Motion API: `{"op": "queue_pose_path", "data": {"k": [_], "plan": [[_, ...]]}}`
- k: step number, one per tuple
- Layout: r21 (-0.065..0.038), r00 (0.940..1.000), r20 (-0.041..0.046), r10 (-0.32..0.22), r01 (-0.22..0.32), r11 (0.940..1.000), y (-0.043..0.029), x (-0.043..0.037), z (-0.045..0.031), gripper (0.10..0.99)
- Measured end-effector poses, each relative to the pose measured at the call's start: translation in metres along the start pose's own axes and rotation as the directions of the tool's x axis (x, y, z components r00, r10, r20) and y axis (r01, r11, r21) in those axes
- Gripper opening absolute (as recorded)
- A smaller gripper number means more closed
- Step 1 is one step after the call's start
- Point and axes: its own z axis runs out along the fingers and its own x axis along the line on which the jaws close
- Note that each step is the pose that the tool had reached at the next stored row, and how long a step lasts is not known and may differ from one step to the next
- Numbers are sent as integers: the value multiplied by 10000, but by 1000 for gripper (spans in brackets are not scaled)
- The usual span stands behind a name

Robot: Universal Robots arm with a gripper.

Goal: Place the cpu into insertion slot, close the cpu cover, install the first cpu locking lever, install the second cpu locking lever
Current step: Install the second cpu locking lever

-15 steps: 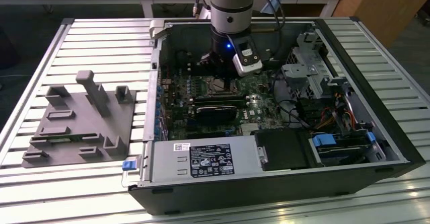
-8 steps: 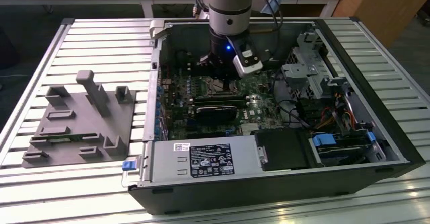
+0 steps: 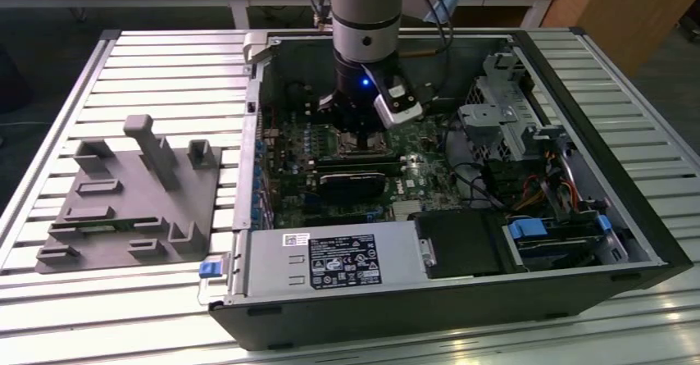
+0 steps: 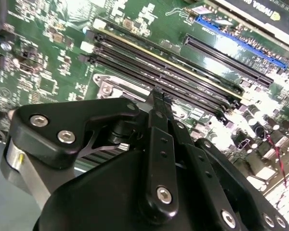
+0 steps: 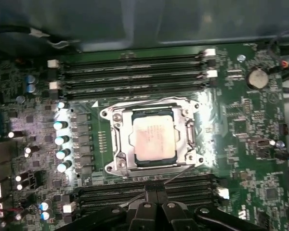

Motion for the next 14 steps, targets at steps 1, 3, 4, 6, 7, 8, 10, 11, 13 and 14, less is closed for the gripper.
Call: {"op": "queue_pose_path", "data": {"k": [1,3,4,6,7,8,10,11,13,14], "plan": [[-27,10000,-3,-51,51,10000,-4,15,7,106],[-86,9999,-11,-153,153,9998,-12,47,23,106],[-118,9998,-13,-202,202,9997,-16,62,31,106],[-183,9996,-20,-297,296,9994,-26,96,48,106],[-207,9994,-22,-341,341,9992,-31,113,55,106],[-226,9993,-23,-383,382,9990,-38,128,62,106],[-267,9990,-27,-457,456,9986,-51,161,74,106],[-290,9988,-28,-492,491,9984,-57,177,80,106],[-331,9985,-32,-554,552,9979,-73,207,88,106],[-368,9983,-35,-581,579,9976,-80,217,93,106]]}}
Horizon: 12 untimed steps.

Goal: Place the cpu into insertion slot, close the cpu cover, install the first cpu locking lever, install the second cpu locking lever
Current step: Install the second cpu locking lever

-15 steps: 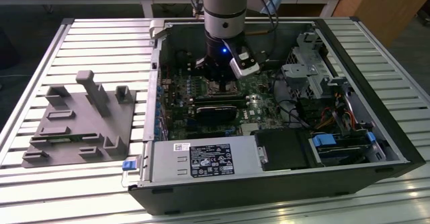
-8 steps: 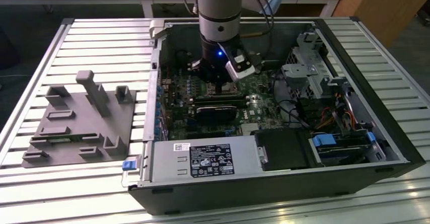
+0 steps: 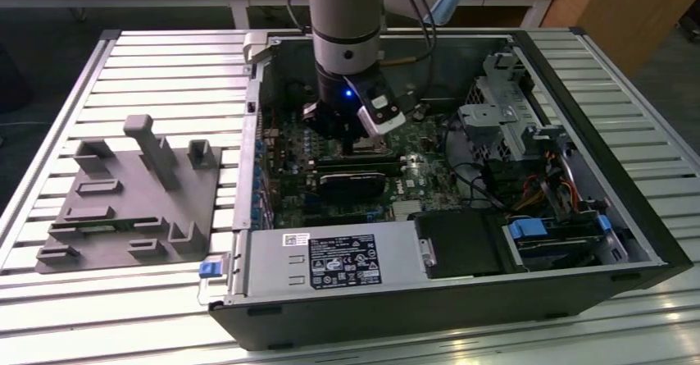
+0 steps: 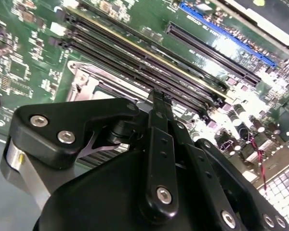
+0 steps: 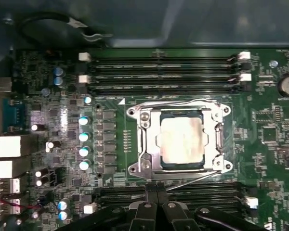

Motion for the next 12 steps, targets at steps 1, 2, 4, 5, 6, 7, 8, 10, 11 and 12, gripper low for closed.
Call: {"op": "queue_pose_path", "data": {"k": [1,2,4,5,6,7,8,10,11,12], "plan": [[-54,10000,-3,-29,29,10000,-5,9,5,106],[-111,10000,-6,-60,60,9999,-10,14,9,106],[-229,9999,-14,-111,111,9997,-19,27,16,106],[-278,9999,-17,-133,132,9995,-26,33,19,106],[-323,9999,-20,-152,152,9994,-33,39,23,106],[-365,9998,-21,-173,172,9992,-40,45,28,106],[-400,9998,-24,-196,195,9990,-48,51,30,106],[-462,9997,-28,-234,233,9987,-65,59,35,106],[-493,9997,-29,-249,247,9985,-73,63,38,106],[-526,9996,-30,-265,263,9983,-82,66,41,106]]}}
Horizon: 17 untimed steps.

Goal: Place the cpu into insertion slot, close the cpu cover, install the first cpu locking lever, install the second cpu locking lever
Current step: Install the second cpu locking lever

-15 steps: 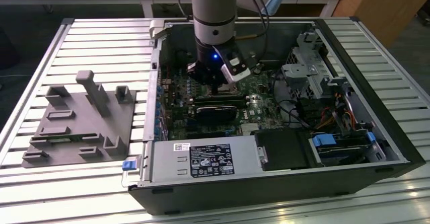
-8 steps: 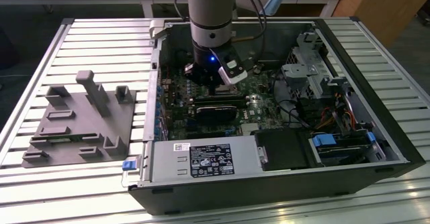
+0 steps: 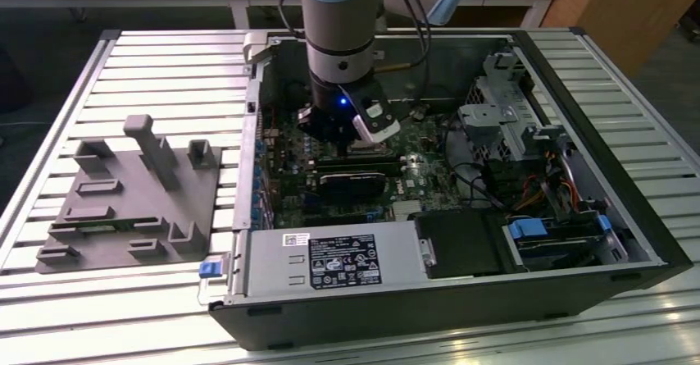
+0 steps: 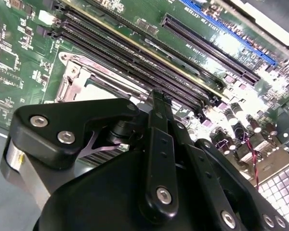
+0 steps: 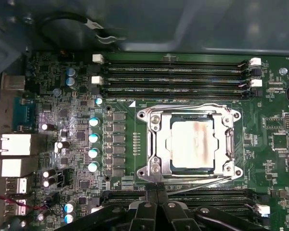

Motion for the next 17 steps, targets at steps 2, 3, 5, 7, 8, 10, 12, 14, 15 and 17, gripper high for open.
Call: {"op": "queue_pose_path", "data": {"k": [2,3,5,7,8,10,12,14,15,17], "plan": [[-64,10000,-6,-39,39,10000,-14,6,6,106],[-94,10000,-8,-57,57,9999,-21,8,9,106],[-148,10000,-12,-89,89,9999,-38,10,15,106],[-190,9999,-15,-116,116,9998,-56,11,19,106],[-205,9999,-16,-129,129,9997,-66,12,20,106],[-232,9999,-18,-147,147,9996,-87,12,19,106],[-255,9999,-20,-162,161,9995,-111,13,17,106],[-304,9998,-23,-176,176,9994,-130,14,16,106],[-375,9998,-24,-188,187,9991,-136,16,19,106],[-576,9998,-28,-214,212,9981,-143,26,29,106]]}}
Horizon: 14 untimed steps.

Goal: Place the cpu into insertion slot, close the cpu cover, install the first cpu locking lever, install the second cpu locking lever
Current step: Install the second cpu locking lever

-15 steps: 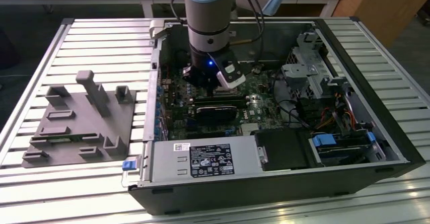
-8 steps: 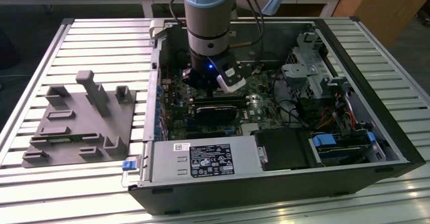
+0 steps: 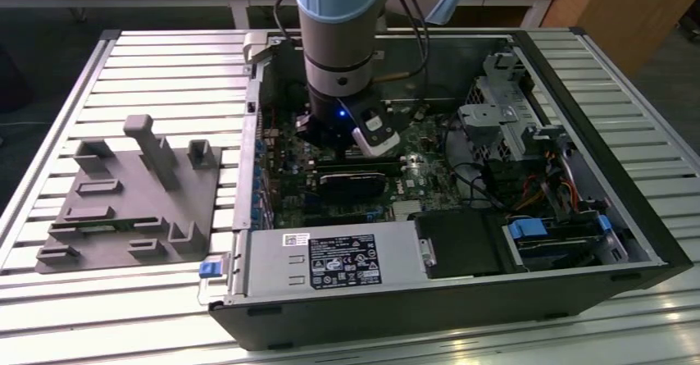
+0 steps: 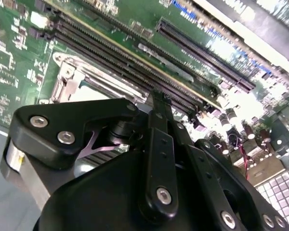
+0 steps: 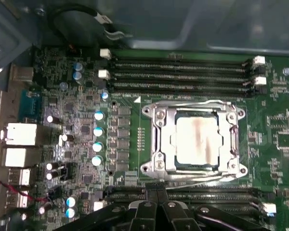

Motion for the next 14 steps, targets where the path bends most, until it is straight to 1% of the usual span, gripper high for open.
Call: {"op": "queue_pose_path", "data": {"k": [1,3,8,11,12,14], "plan": [[-107,10000,-2,-15,15,9999,-5,7,5,106],[-276,10000,-6,-45,44,9996,-14,24,18,106],[-588,9999,-15,-102,101,9982,-36,68,57,106],[-813,9999,-15,-119,118,9966,-40,73,79,106],[-873,9999,-15,-124,123,9961,-41,74,84,106],[-927,9999,-14,-131,129,9956,-46,74,102,106]]}}
